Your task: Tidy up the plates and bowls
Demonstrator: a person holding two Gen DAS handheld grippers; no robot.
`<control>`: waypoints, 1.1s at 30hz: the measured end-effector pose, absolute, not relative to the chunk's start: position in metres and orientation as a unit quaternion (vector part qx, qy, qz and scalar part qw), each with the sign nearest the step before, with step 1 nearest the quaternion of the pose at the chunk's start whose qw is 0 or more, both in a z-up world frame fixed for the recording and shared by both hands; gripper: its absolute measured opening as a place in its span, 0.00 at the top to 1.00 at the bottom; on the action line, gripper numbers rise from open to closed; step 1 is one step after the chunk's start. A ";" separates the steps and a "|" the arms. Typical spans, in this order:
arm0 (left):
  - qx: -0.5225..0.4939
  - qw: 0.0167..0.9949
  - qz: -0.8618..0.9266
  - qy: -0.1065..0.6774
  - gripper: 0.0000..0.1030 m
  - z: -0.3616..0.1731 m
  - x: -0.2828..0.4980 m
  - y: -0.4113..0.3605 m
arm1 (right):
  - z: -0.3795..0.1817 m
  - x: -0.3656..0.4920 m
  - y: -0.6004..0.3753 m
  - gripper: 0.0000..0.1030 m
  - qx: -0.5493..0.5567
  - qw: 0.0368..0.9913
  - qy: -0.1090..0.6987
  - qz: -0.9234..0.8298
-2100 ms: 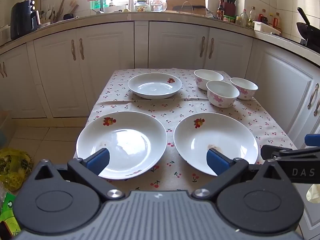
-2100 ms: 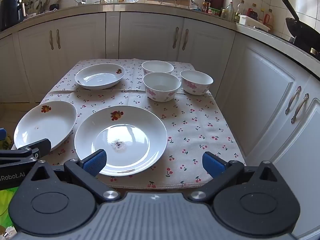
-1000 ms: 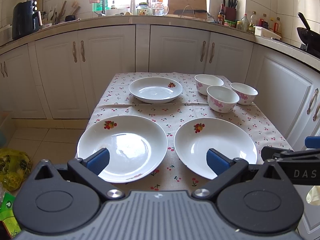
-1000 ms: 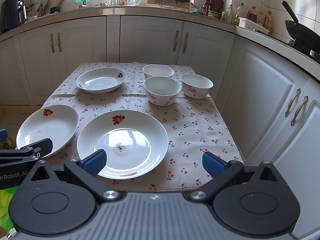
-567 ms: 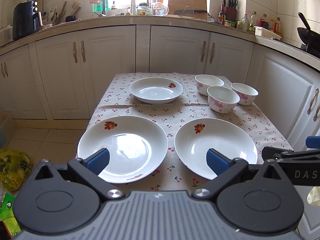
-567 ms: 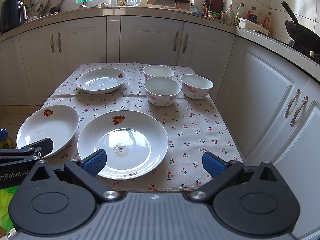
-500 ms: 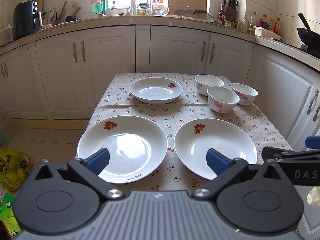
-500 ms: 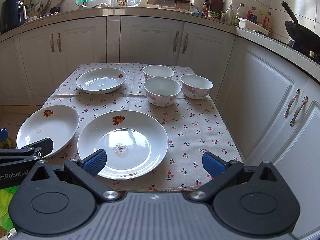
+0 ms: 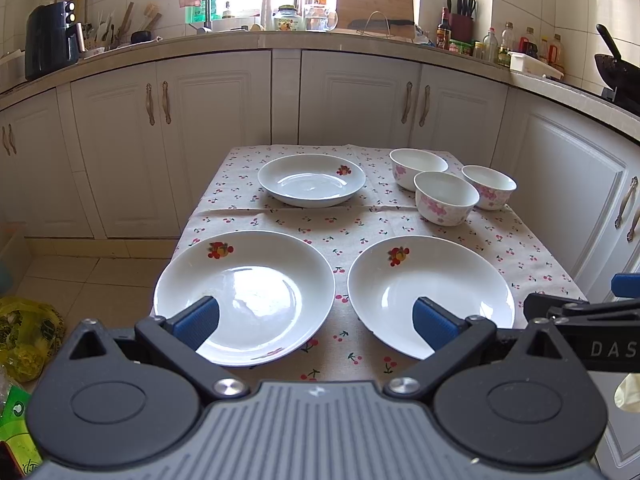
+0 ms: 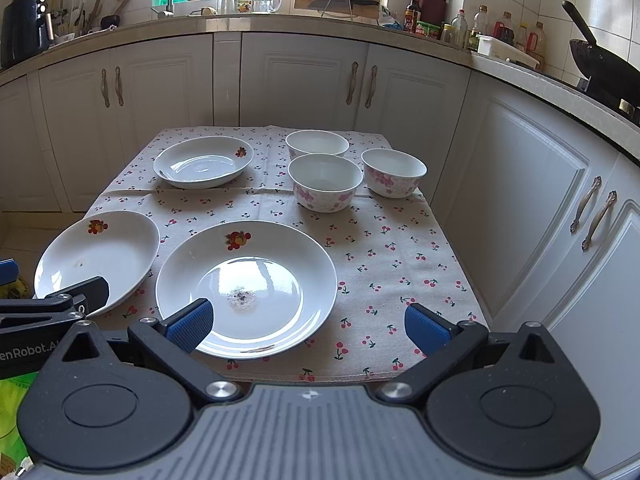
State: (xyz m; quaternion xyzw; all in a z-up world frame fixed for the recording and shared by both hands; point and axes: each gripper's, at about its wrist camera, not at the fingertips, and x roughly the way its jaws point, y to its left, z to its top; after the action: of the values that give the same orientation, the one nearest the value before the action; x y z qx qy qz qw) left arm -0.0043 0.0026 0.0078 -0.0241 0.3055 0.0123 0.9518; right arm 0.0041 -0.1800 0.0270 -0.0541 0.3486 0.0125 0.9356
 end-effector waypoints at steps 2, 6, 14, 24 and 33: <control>-0.024 0.952 0.012 0.306 0.01 0.008 -0.004 0.003 | 0.027 0.004 -0.180 0.00 -0.054 0.936 0.349 0.012; -0.025 0.952 0.012 0.305 0.01 0.008 -0.004 0.002 | 0.027 0.004 -0.180 0.00 -0.052 0.936 0.348 0.015; -0.023 0.951 0.012 0.308 0.01 0.006 -0.003 0.002 | 0.026 0.004 -0.178 0.00 -0.055 0.935 0.349 0.015; -0.016 0.954 0.000 0.299 0.01 0.007 0.002 0.006 | 0.028 0.008 -0.176 0.00 -0.063 0.934 0.350 0.019; -0.006 0.957 -0.023 0.288 0.01 0.008 0.014 0.007 | 0.040 0.025 -0.177 0.00 -0.069 0.941 0.331 0.022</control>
State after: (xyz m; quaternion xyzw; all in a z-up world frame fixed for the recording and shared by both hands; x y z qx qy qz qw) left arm 0.0137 0.0073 0.0082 -0.0059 0.2882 -0.0230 0.9573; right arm 0.0246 -0.1774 0.0405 -0.0694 0.3313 0.0223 0.9407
